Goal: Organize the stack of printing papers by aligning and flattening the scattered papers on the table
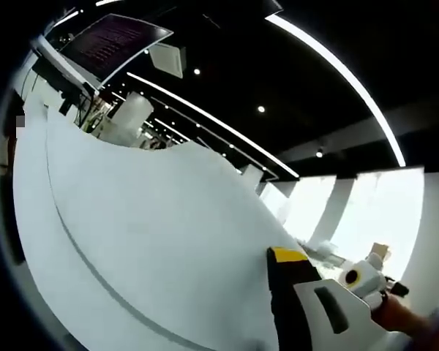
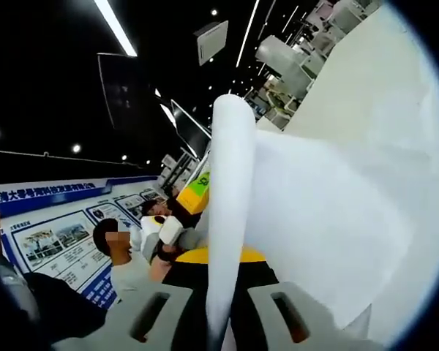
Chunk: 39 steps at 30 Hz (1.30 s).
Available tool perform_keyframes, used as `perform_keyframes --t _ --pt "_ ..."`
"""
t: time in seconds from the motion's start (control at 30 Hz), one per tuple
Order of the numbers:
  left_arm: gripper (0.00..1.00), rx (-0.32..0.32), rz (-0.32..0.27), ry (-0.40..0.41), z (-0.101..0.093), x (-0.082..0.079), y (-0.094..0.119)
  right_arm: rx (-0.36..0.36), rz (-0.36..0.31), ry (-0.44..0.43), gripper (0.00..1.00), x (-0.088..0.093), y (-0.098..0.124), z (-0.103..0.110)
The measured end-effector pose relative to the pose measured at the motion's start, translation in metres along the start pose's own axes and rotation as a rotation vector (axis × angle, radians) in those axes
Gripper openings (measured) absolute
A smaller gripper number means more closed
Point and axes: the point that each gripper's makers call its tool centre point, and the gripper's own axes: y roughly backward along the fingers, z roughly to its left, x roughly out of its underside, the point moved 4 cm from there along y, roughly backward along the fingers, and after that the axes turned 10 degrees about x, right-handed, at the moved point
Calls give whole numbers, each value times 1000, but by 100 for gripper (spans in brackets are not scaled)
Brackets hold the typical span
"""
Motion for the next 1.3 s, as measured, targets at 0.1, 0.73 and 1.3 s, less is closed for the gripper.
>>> perform_keyframes --t 0.1,0.73,1.3 --pt "35 -1 -4 7 1 0 0 2 3 11 1 0 0 0" --pt "34 -7 -15 21 2 -1 0 -4 10 78 1 5 -2 4" --pt "40 2 -60 78 2 -6 2 23 38 179 2 10 -10 0"
